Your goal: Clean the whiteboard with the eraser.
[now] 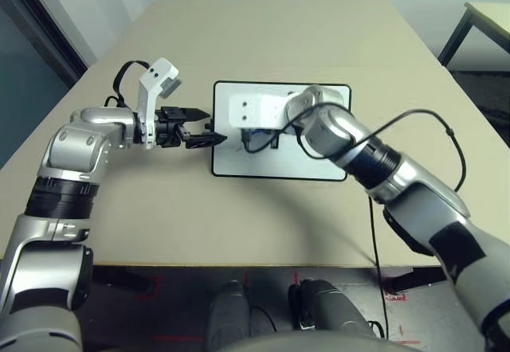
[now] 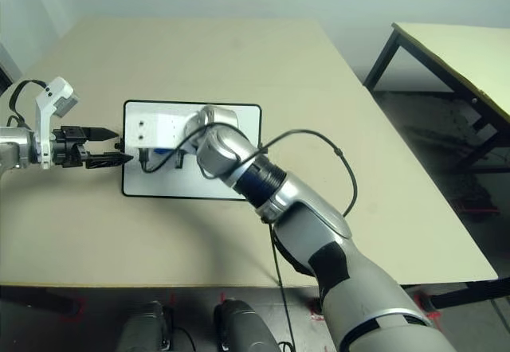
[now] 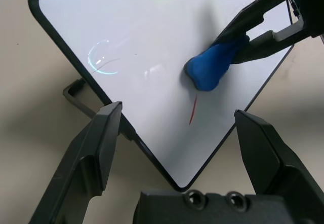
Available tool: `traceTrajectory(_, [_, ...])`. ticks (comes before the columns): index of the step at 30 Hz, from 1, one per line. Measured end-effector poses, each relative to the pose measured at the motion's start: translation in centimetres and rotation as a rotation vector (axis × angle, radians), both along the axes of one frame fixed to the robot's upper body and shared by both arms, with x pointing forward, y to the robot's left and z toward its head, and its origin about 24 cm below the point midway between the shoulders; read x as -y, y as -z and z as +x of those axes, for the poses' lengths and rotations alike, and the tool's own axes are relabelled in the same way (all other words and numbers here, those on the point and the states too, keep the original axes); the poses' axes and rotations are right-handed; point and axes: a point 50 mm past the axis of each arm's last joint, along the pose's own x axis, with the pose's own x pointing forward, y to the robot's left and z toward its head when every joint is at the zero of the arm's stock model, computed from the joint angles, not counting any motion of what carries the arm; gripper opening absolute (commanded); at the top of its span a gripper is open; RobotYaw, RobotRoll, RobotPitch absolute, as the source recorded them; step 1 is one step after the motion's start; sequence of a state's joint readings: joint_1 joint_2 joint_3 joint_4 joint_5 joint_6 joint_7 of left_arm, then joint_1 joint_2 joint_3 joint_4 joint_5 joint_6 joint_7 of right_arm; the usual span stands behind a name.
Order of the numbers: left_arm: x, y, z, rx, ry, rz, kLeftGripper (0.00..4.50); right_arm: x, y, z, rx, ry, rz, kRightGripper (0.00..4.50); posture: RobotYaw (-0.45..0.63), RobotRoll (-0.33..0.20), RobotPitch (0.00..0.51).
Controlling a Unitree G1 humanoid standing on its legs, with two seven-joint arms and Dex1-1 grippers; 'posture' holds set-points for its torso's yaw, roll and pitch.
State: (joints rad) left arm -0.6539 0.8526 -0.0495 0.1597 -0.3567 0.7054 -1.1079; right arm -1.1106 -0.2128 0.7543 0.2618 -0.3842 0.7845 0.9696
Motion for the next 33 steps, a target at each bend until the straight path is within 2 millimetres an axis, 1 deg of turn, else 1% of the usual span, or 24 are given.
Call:
traceTrajectory(2, [0.0,0.0,0.0,-0.002,-0.001,0.0,4.5,-0.2,-0.1,0.5,-0.002,0.015,0.0,0.56,-0.07,0.0,0.056])
traceTrajectory(3, [0.0,0.0,0.0,-0.002,-0.002,-0.001,4.5,-0.5,-0.5,0.8,0.008,0.024,0.015,0.56,-0.07,0.0,0.057])
traceTrajectory(5, [0.1,0.0,0.0,-0.001,0.001,-0.003,4.5,-0.7,-2.4,2.2,0.089,0.071,0.061,0.56,-0.07,0.0,0.058])
traceTrajectory(7, [0.0,0.0,0.0,-0.003,0.001,-0.001,4.5,-0.3,-3.2,2.8,0.116,0.1,0.08,0.56,-0.06,0.0,0.061])
traceTrajectory(8, [-0.1,0.0,-0.1,-0.005,0.0,0.001,4.5,-0.1,-3.0,2.8,0.107,0.099,0.076,0.56,-0.06,0.0,0.063])
traceTrajectory(9, [-0.2,0.0,-0.1,-0.012,-0.001,0.004,4.5,0.0,-2.2,2.5,0.079,0.087,0.067,0.56,-0.06,0.0,0.065])
traceTrajectory(11, [-0.6,0.5,-0.5,-0.044,-0.01,0.016,4.5,-0.2,-0.2,1.3,0.015,0.032,0.035,0.56,-0.06,0.0,0.068])
traceTrajectory(13, [-0.7,1.1,-0.7,-0.072,-0.009,0.021,4.5,-0.4,1.2,0.1,-0.032,-0.013,0.0,0.56,-0.07,0.0,0.071])
traceTrajectory(16, [-0.6,1.5,-1.0,-0.09,-0.003,0.025,4.5,-0.1,2.3,-0.8,-0.071,-0.037,-0.037,0.55,-0.07,0.0,0.073])
traceTrajectory(18, [-0.7,1.6,-1.0,-0.095,-0.004,0.027,4.5,-0.1,2.4,-0.9,-0.073,-0.031,-0.047,0.55,-0.07,0.0,0.074])
traceTrajectory(20, [-0.7,1.7,-1.1,-0.107,-0.002,0.031,4.5,-0.5,2.1,-0.6,-0.07,-0.024,-0.044,0.55,-0.07,0.0,0.075])
traceTrajectory(22, [-0.6,2.0,-1.2,-0.12,0.005,0.037,4.5,-1.1,1.4,-0.2,-0.043,-0.011,-0.022,0.55,-0.07,0.0,0.078])
traceTrajectory(23, [-0.6,2.2,-1.3,-0.13,0.009,0.041,4.5,-1.4,0.6,0.2,-0.013,-0.003,-0.007,0.55,-0.07,0.0,0.078])
traceTrajectory(26, [-0.5,2.6,-1.4,-0.145,0.012,0.044,4.5,-1.9,-0.6,0.5,0.034,-0.004,0.022,0.55,-0.06,0.0,0.079])
traceTrajectory(28, [-0.5,2.6,-1.5,-0.145,0.012,0.044,4.5,-2.1,-0.3,0.3,0.026,-0.016,0.017,0.55,-0.06,0.0,0.08])
traceTrajectory(30, [-0.5,2.6,-1.5,-0.148,0.012,0.044,4.5,-1.9,0.5,0.0,0.002,-0.031,-0.002,0.55,-0.06,0.0,0.08])
traceTrajectory(33, [-0.5,2.7,-1.5,-0.151,0.011,0.043,4.5,-1.9,1.0,-0.6,-0.007,-0.064,-0.025,0.55,-0.05,0.0,0.081])
